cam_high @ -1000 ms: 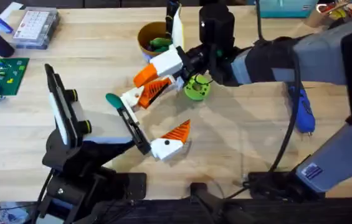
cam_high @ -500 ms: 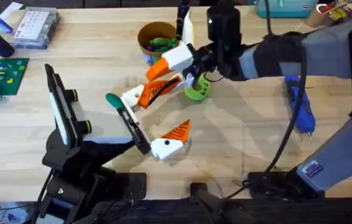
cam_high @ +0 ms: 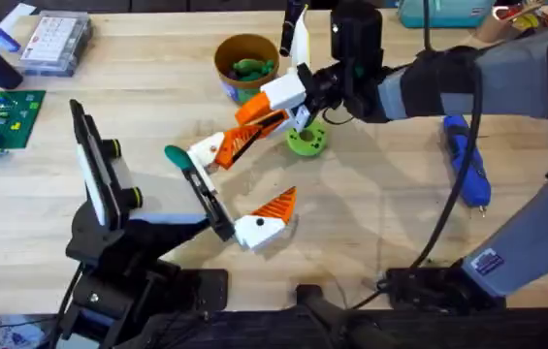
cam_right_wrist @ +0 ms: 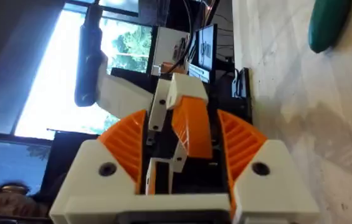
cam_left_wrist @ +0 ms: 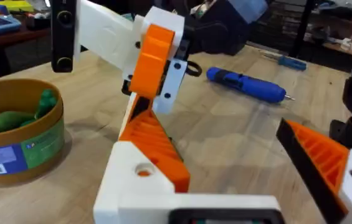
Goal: Pick up the gripper from the table and insert it into the empty holder that is missing its gripper. Then pick up a screw, insert it into the mounting hole, and use the screwdriver to tighten it. Finally, clean up the table by picking up the vegetable and placing it into the bucket.
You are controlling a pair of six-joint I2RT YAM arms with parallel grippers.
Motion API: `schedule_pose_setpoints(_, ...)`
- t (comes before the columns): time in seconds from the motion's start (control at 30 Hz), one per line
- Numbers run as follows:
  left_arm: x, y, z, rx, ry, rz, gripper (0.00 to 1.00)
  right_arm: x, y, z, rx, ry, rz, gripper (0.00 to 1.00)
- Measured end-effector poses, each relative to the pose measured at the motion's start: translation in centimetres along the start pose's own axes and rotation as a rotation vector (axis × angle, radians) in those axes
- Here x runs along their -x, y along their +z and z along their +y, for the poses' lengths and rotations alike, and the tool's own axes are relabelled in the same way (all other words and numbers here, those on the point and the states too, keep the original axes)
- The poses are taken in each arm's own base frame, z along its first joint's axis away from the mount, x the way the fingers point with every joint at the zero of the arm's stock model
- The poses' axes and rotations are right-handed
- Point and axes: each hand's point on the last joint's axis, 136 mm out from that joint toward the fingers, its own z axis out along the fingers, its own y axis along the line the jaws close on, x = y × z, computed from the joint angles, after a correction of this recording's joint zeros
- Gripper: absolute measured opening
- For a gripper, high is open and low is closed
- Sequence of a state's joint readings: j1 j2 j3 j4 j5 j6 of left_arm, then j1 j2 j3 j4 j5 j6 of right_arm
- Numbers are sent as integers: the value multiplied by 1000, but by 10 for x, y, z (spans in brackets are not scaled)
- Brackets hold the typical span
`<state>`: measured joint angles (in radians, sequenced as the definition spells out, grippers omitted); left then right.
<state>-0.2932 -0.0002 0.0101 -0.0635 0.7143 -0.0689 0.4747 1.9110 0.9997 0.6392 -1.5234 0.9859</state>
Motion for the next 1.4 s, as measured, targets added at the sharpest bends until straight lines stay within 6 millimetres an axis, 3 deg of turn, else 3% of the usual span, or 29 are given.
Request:
schedule_pose_setpoints(0.07,0,0,0,0,0,0,989,-1,0,-1,0,13,0,572)
schedule_pose_setpoints(0.43,0,0,0,0,1,0,989,-5,0,-6,-1,21,1,250)
schedule_pose_setpoints(0.47,1,0,0,0,4,-4,989,-5,0,-6,-1,20,1,125)
schedule_pose_setpoints(0.53,1,0,0,0,6,-5,989,-5,0,-6,-1,22,2,20)
schedule_pose_setpoints(1.07,0,0,5,31,-6,-4,989,-5,14,-9,-21,102,1,8)
schedule_pose_setpoints(1.4,4,-1,15,88,5,-18,990,12,19,-5,-50,43,-62,8)
